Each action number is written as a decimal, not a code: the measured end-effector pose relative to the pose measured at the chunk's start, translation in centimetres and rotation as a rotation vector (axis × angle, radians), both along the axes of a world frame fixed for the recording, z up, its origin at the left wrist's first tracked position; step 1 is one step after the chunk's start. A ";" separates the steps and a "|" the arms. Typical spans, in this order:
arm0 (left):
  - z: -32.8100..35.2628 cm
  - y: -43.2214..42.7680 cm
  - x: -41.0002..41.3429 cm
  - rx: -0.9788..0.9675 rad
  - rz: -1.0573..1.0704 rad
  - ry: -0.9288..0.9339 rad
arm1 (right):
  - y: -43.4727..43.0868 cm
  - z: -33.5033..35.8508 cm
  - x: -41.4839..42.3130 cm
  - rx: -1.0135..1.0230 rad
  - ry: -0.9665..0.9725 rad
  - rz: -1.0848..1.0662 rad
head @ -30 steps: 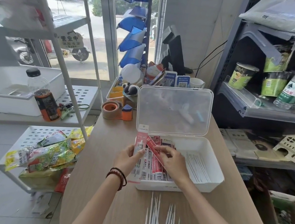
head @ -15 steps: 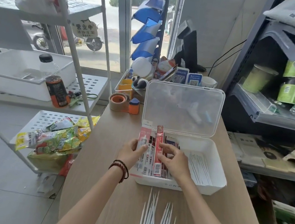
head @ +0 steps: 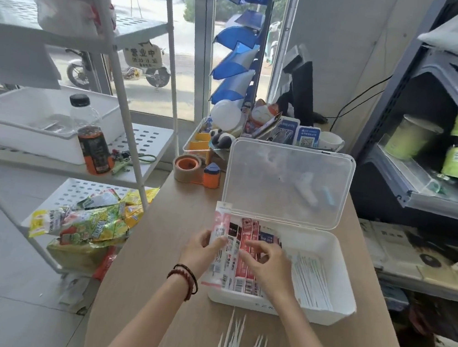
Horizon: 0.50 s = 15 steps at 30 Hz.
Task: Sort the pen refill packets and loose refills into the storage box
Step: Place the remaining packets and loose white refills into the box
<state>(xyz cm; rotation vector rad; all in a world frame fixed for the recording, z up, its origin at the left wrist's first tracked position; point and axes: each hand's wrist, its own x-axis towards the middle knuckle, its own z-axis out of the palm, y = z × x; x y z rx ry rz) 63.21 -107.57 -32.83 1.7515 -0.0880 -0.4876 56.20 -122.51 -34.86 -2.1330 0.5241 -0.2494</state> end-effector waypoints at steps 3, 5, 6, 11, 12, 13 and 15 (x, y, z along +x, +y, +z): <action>0.5 0.1 0.1 0.040 -0.021 -0.005 | 0.3 0.6 -0.3 0.048 -0.083 0.037; 1.3 0.0 -0.2 0.064 -0.069 -0.003 | 0.5 1.1 -0.8 0.093 -0.109 0.087; 1.7 -0.1 -0.3 0.090 -0.098 -0.004 | 0.7 1.4 -1.1 0.111 -0.103 0.118; 3.7 -1.3 -1.7 0.046 -0.101 -0.015 | 1.4 2.3 -1.8 0.284 -0.107 0.198; 4.1 -1.6 -1.8 0.012 -0.091 -0.021 | 1.3 2.7 -1.8 0.339 -0.126 0.172; 4.7 -2.0 -1.9 -0.019 -0.079 -0.012 | 1.1 2.9 -1.8 0.385 -0.142 0.143; 5.6 -2.8 -2.2 -0.057 -0.085 0.005 | 0.7 3.6 -1.9 0.466 -0.178 0.097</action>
